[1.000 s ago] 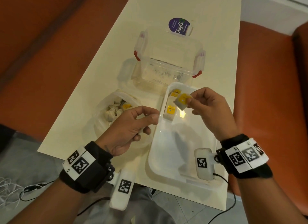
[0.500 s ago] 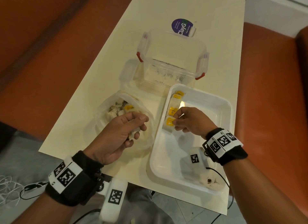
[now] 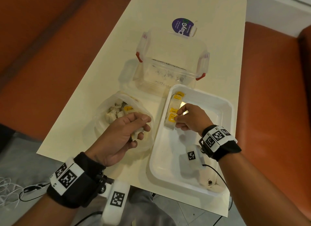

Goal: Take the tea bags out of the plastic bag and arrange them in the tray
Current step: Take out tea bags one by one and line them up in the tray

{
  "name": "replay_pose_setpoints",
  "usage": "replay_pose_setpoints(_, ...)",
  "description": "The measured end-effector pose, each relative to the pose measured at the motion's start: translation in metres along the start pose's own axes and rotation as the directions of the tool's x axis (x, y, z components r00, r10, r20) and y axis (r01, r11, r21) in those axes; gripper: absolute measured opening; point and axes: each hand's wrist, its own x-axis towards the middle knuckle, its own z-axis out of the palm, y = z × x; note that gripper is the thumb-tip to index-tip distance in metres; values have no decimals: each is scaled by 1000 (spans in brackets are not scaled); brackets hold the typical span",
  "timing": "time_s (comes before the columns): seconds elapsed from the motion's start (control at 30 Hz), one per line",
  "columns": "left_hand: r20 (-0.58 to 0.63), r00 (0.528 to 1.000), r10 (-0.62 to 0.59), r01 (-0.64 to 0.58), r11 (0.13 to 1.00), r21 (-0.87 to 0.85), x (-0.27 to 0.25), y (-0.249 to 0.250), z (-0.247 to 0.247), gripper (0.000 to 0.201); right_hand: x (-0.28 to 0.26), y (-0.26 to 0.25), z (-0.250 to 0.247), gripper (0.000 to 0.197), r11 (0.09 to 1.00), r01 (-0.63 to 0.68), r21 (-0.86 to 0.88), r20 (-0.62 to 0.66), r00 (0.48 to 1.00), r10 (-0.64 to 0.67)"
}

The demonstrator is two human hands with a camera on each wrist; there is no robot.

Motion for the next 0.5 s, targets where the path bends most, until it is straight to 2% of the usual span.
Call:
replay_pose_setpoints(0.17,67,998,-18,32,978,-204,-1,3,4,42,-1,3,1,27,991,8,131,-10,1000,-6)
replay_pose_setpoints(0.23,89,996,-29,53,957,-286,-1,5,4,39,-2,3,2,31,984,14,177,-11,1000,-12)
replay_pose_setpoints(0.33,98,995,-37,67,942,-328,0,7,6,34,-3,1,4,36,982,24,189,-15,1000,-21)
replay_pose_setpoints(0.5,93,995,-32,63,935,-350,0,10,8,43,-3,2,8,35,985,18,172,1,1000,-19)
